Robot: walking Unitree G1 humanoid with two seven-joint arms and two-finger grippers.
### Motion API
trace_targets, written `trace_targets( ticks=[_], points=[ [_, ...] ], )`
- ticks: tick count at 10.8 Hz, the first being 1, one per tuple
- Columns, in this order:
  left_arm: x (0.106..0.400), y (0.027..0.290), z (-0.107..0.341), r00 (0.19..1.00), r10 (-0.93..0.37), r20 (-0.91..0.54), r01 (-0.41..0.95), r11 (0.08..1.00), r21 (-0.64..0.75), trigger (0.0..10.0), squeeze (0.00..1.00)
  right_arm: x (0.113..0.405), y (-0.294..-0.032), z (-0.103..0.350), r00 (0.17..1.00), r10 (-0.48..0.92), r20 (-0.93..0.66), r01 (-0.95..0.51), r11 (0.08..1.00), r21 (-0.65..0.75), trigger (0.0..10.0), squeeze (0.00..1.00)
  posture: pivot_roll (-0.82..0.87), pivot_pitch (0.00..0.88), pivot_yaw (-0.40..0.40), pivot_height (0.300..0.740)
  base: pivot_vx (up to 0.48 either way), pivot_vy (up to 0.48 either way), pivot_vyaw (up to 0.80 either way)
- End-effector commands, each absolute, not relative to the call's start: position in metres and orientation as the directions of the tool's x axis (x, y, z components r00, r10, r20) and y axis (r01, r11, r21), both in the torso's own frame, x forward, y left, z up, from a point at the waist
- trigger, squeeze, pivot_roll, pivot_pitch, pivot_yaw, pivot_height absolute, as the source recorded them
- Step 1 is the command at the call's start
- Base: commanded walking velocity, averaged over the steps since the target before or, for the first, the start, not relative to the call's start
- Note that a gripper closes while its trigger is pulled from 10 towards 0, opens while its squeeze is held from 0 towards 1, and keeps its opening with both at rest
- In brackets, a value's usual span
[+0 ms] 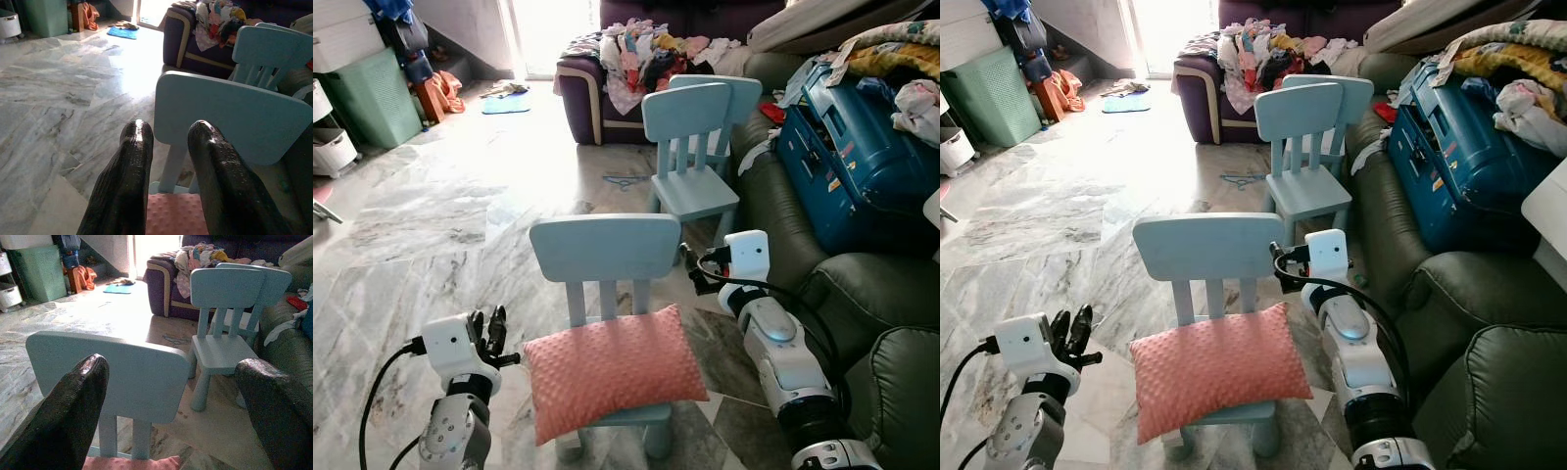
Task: Move the pillow to the sofa
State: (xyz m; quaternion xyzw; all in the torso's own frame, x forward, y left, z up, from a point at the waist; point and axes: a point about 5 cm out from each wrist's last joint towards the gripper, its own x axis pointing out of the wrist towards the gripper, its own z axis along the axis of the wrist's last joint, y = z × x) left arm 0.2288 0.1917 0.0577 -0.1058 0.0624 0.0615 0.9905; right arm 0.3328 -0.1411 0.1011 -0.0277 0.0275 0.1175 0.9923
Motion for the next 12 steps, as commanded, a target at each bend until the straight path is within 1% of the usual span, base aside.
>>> trace_targets(
  ticks=[1,4,5,9,12],
  points=[
    [0.228,0.194,0.059,0.983,0.122,-0.138,-0.148,0.969,-0.196,10.0,0.0,0.334,-0.139,0.108,0.969,0.242,-0.04,-0.244,0.969,-0.044,10.0,0.0,-0.16,0.0,0.026,0.74,0.0,0.0,0.0],
    [0.216,0.196,0.055,0.979,0.123,-0.164,-0.153,0.97,-0.189,10.0,0.0,0.324,-0.136,0.1,0.96,0.273,-0.068,-0.275,0.961,-0.025,10.0,0.0,-0.15,0.033,0.026,0.74,0.0,0.0,0.0],
    [0.207,0.197,0.05,0.974,0.127,-0.187,-0.161,0.97,-0.182,10.0,0.0,0.319,-0.137,0.096,0.956,0.28,-0.084,-0.283,0.959,-0.022,10.0,0.0,-0.15,0.043,0.025,0.74,0.0,0.0,0.0],
    [0.175,0.192,0.044,0.958,0.137,-0.25,-0.186,0.965,-0.185,10.0,0.0,0.291,-0.15,0.079,0.938,0.303,-0.169,-0.312,0.949,-0.033,10.0,0.0,-0.13,0.131,0.011,0.74,0.0,0.0,0.0],
    [0.164,0.192,0.044,0.952,0.146,-0.268,-0.198,0.963,-0.18,10.0,0.0,0.285,-0.148,0.08,0.918,0.344,-0.195,-0.357,0.934,-0.032,10.0,0.0,-0.12,0.162,-0.005,0.74,0.0,0.0,0.0]
  ],
)
